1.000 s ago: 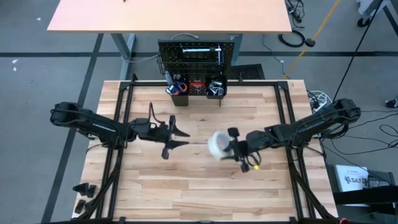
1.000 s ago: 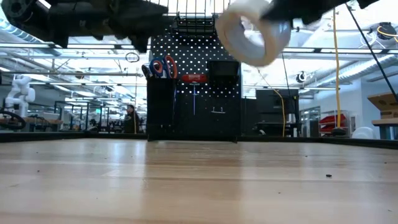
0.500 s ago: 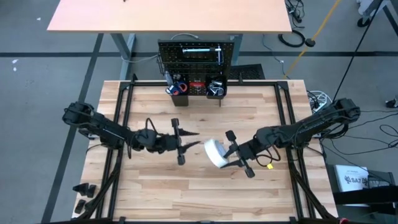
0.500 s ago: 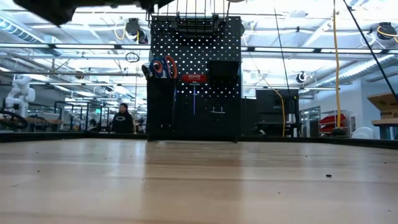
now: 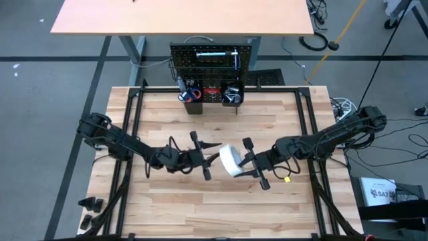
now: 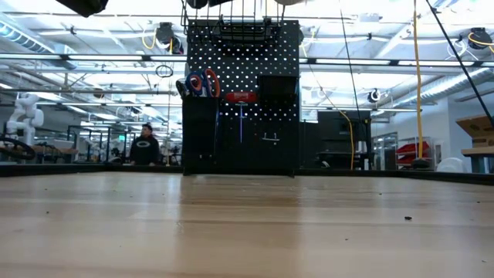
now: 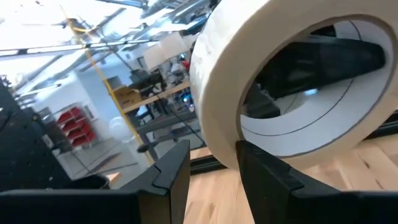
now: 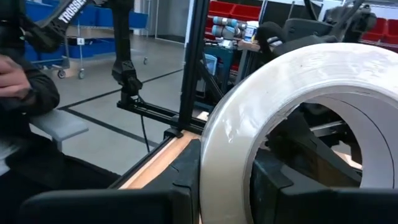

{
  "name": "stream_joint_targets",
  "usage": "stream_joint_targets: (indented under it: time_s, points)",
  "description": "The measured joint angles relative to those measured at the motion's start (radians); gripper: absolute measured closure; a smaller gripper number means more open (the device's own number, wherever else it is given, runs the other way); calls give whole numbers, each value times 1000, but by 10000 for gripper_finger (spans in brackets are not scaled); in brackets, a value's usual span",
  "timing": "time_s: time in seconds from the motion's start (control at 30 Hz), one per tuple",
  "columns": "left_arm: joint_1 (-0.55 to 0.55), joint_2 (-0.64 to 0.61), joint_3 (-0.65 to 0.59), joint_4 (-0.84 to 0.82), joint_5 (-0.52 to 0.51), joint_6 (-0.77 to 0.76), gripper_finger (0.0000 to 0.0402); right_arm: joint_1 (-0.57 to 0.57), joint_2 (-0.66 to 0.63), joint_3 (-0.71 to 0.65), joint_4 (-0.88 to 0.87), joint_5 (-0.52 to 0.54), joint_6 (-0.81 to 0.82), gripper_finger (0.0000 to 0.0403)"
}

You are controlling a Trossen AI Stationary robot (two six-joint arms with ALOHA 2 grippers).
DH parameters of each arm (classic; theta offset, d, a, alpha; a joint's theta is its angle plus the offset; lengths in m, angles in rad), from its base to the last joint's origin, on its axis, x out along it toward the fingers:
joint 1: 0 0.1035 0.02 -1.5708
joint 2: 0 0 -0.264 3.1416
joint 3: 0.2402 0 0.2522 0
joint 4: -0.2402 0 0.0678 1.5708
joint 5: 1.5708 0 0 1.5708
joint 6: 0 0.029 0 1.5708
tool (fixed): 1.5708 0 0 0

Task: Hang tools onto peg board
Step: Hang the white masking tape on the peg board

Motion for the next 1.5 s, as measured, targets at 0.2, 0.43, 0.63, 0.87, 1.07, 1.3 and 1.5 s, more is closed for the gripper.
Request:
stream_joint_targets:
  time_s: [0.2,0.43,0.63,0.87,1.07,1.3,1.5]
  points:
    - [5,1,8,18,-71,-125,265,-3,1,0,3,13,-8,330]
    - [8,1,8,15,-41,-193,265,-1,1,0,-3,20,-9,330]
    - [8,1,8,9,4,-214,265,0,1,0,-9,16,-7,330]
    - [8,1,8,-34,9,-276,265,0,1,0,-27,16,-3,330]
    - [7,-9,9,-73,12,-292,265,1,-9,0,-56,15,-1,330]
    - [2,-110,12,-254,14,-371,233,37,-65,0,-107,87,-23,330]
    - [4,-110,11,-241,13,-405,175,45,-68,0,-106,96,-37,330]
